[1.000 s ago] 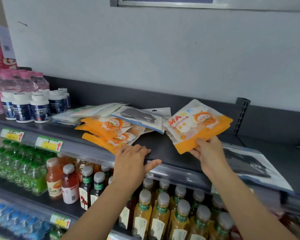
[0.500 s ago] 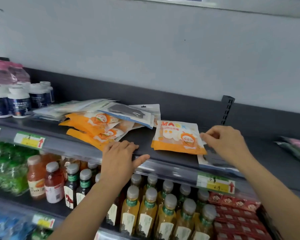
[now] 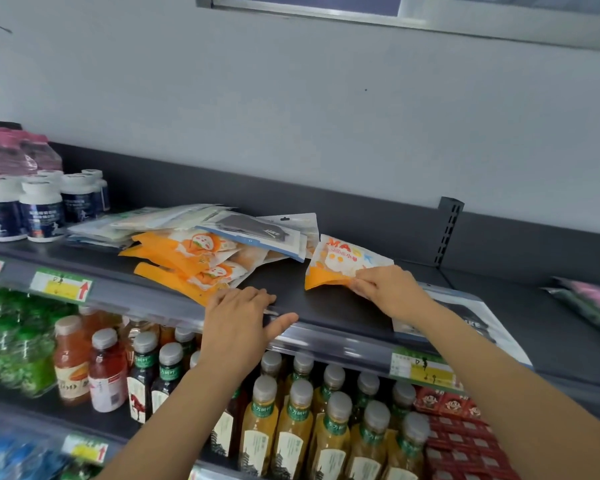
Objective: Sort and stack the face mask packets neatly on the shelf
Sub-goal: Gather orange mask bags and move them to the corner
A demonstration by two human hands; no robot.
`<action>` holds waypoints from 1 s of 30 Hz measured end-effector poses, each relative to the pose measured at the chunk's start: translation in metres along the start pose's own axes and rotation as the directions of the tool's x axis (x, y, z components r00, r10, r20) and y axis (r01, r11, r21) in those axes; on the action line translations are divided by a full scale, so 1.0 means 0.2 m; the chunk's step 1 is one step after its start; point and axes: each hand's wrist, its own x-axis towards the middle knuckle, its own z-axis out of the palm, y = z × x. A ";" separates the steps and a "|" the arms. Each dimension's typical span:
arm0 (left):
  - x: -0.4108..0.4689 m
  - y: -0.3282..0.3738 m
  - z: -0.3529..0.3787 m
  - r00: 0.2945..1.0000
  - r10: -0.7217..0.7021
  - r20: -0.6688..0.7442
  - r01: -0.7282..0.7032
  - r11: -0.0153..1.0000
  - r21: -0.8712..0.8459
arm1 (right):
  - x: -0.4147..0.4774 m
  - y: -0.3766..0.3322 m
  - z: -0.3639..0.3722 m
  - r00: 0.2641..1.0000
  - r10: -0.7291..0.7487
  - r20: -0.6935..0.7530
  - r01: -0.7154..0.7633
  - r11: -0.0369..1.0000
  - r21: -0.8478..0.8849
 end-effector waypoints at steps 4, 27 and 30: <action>0.00 0.00 0.01 1.000 0.004 0.006 -0.004 1.000 -0.007 | -0.01 0.02 -0.05 0.936 0.274 -0.223 -0.161 0.892 0.422; 0.09 0.15 -0.15 0.960 0.011 0.278 -0.012 1.000 0.003 | -0.09 0.21 -0.08 0.830 0.303 -0.469 -0.212 0.948 0.237; 0.16 0.27 -0.19 0.941 0.118 0.318 -0.035 0.966 -0.257 | -0.15 0.36 -0.14 0.615 0.605 -0.505 -0.290 0.770 0.569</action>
